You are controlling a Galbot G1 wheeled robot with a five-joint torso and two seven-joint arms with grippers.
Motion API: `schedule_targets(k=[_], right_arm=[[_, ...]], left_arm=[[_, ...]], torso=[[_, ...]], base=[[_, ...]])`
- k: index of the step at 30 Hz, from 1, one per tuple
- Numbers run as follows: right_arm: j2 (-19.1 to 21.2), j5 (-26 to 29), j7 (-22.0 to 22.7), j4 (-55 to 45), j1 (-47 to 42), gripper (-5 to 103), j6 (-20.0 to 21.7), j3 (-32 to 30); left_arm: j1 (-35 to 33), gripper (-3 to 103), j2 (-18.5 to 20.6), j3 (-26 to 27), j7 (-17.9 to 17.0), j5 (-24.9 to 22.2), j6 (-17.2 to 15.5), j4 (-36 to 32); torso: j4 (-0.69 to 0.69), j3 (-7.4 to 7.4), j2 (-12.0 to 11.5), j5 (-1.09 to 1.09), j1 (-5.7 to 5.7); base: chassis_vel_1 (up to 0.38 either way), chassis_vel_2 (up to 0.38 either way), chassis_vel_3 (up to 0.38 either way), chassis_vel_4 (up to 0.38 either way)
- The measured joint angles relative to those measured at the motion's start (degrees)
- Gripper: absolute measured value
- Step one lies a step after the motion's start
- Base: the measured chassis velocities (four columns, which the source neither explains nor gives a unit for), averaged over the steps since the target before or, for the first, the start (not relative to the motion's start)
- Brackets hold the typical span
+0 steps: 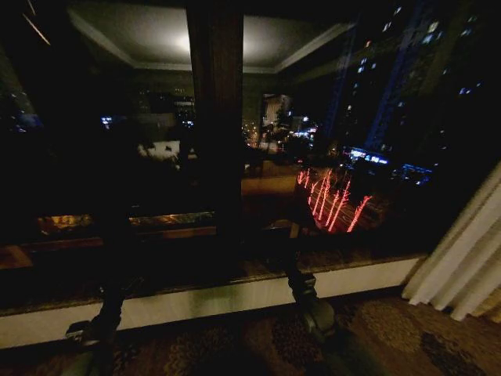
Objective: Open the curtains by pulling them apart, changing their state from closed to fully open.
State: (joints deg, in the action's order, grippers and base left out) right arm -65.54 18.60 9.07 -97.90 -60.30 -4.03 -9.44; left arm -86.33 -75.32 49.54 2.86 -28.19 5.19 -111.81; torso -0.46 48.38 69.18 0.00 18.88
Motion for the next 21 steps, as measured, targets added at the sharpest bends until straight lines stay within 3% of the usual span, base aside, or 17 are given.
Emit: schedule_targets(k=[13, 21], right_arm=[[0.00, 0.00, 0.00, 0.00, 0.00, 100, 0.00, 0.00], [0.00, 0.00, 0.00, 0.00, 0.00, 100, 0.00, 0.00]], left_arm=[[0.00, 100, 0.00, -0.01, 0.02, 0.00, 0.00, 0.00], [0.00, 100, 0.00, -0.01, 0.02, 0.00, 0.00, 0.00]], torso=[[0.00, 0.00, 0.00, -0.01, 0.00], [0.00, 0.00, 0.00, -0.01, 0.00]], base=[[0.000, -0.025, 0.002, 0.030], [0.014, -0.161, -0.015, 0.144]])
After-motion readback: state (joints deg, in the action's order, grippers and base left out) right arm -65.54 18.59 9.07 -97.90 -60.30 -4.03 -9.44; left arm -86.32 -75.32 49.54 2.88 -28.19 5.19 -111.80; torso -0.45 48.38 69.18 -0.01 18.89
